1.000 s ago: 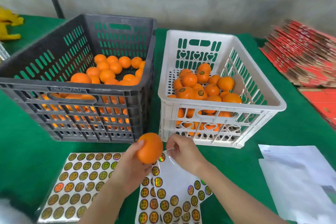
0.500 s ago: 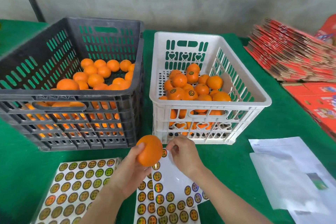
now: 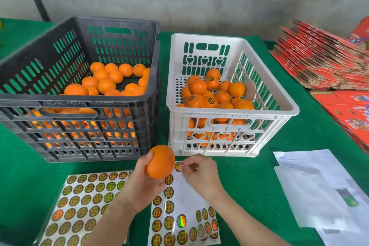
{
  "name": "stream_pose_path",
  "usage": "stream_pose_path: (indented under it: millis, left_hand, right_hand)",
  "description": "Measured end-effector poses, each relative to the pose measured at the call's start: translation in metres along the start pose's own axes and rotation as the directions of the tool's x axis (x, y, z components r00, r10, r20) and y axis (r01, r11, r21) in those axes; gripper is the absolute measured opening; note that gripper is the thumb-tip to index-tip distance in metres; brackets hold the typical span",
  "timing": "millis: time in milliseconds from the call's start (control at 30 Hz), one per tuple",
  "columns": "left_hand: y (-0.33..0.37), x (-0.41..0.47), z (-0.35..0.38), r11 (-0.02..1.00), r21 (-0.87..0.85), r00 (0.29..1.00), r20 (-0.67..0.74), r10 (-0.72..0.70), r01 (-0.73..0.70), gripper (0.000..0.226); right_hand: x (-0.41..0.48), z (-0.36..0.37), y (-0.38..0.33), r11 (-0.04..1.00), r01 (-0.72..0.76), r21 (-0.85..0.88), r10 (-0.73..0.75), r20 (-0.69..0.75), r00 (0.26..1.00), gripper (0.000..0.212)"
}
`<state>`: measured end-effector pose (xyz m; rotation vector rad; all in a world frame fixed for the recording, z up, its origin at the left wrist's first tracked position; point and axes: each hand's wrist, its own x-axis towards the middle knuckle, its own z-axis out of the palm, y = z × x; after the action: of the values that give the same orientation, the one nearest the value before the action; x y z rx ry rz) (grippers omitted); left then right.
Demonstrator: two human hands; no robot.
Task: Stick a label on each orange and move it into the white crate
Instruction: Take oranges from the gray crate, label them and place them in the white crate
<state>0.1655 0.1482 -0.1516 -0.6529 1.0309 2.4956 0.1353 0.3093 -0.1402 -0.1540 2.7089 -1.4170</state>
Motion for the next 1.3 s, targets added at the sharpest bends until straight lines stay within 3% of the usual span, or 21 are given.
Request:
stream_pose_path:
  millis: [133, 267, 367, 500, 533, 633, 733, 800, 867, 1100, 1200, 1300]
  left_hand:
    - [-0.003, -0.002, 0.001, 1.0, 0.005, 1.0, 0.004, -0.018, 0.018, 0.127]
    - [-0.003, -0.001, 0.002, 0.999, 0.038, 0.999, -0.025, -0.03, 0.031, 0.08]
    - [-0.003, 0.0, -0.003, 0.979, 0.202, 0.993, -0.117, 0.022, 0.002, 0.08]
    - [0.0, -0.008, -0.008, 0.864, 0.501, 0.961, -0.211, 0.178, -0.05, 0.081]
    - [0.001, -0.009, -0.007, 0.877, 0.476, 0.969, -0.175, 0.174, -0.072, 0.082]
    - [0.006, -0.014, 0.002, 0.975, 0.186, 0.992, -0.013, 0.123, -0.118, 0.087]
    - [0.005, -0.018, 0.017, 0.993, 0.06, 0.99, 0.105, 0.097, -0.104, 0.097]
    - [0.005, -0.022, 0.027, 0.994, 0.011, 0.984, 0.141, 0.11, -0.113, 0.076]
    - [0.006, -0.025, 0.033, 0.993, -0.01, 0.984, 0.138, 0.114, -0.114, 0.065]
    - [0.005, -0.03, 0.039, 0.991, 0.032, 0.984, 0.127, 0.126, -0.131, 0.061]
    - [0.006, -0.033, 0.04, 0.989, 0.047, 0.98, 0.145, 0.135, -0.143, 0.062]
    - [0.006, -0.035, 0.039, 0.985, 0.077, 0.981, 0.131, 0.144, -0.155, 0.067]
  right_hand:
    - [-0.01, 0.006, 0.004, 1.0, 0.017, -0.018, -0.018, -0.074, 0.997, 0.009]
    - [-0.017, 0.011, 0.009, 0.995, 0.083, -0.057, -0.087, -0.085, 0.993, 0.009]
    - [-0.02, 0.005, 0.011, 1.0, 0.014, -0.004, -0.014, -0.044, 0.999, 0.015]
    - [-0.017, -0.013, 0.001, 0.976, -0.081, 0.203, 0.07, 0.062, 0.996, 0.023]
    - [-0.016, -0.017, -0.004, 0.955, -0.098, 0.279, 0.074, 0.096, 0.993, 0.023]
    - [-0.016, -0.027, -0.024, 0.904, -0.079, 0.421, -0.012, 0.209, 0.978, 0.026]
    - [-0.017, -0.032, -0.041, 0.924, 0.01, 0.383, -0.118, 0.259, 0.959, 0.025]
    - [-0.017, -0.035, -0.048, 0.945, 0.068, 0.32, -0.153, 0.25, 0.956, 0.023]
    - [-0.018, -0.036, -0.051, 0.956, 0.108, 0.273, -0.173, 0.226, 0.959, 0.021]
    - [-0.026, -0.034, -0.054, 0.969, 0.232, 0.081, -0.238, 0.072, 0.969, 0.018]
    - [-0.029, -0.034, -0.055, 0.971, 0.205, 0.126, -0.21, 0.02, 0.978, 0.017]
    - [-0.028, -0.037, -0.057, 0.969, 0.131, 0.211, -0.14, 0.028, 0.99, 0.033]
